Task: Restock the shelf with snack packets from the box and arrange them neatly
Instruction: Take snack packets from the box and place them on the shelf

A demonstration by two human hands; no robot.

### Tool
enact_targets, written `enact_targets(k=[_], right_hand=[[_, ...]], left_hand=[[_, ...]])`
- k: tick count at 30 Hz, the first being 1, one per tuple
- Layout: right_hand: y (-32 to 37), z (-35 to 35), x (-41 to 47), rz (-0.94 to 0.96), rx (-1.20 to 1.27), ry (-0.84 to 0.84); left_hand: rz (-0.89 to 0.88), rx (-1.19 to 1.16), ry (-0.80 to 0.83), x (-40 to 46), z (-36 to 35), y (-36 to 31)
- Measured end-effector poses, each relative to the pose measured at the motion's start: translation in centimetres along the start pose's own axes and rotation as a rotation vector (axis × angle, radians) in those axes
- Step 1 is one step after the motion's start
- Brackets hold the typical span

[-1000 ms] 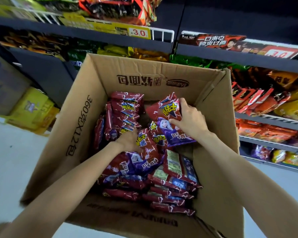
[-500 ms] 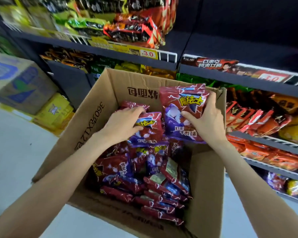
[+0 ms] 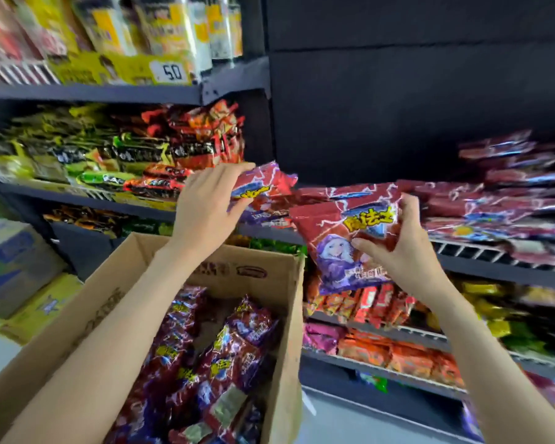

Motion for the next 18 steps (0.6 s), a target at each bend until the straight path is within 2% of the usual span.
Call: enact_targets(k=[5,9,14,18], right_hand=[[0.9,8.1,4.0,0.108,0.133,-0.126],[0.4,12.4,8.4,0.133,0.175,-0.235],[-2.6,14.7,13.5,0.132,0.1,-0.207],[-5.9,14.8,16.7,0.113,-0.058,-0.13]], left_hand=[[-0.024,-0.076,-0.097,5.9,-1.2,-4.8],[-0.04,-0.097,-0.097,9.7,-4.0,-7.0],[-0.05,-0.096,-0.082,13.6,-8.2,-8.9],[-0.015,-0.094,-0.051,16.1,-11.7,-9.5]])
Point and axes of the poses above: each hand's wrist, its own x-axis towards the middle knuckle, its own z-axis out of the back of the hand, y = z × x, the point moved 6 cm from there along x, towards the middle knuckle
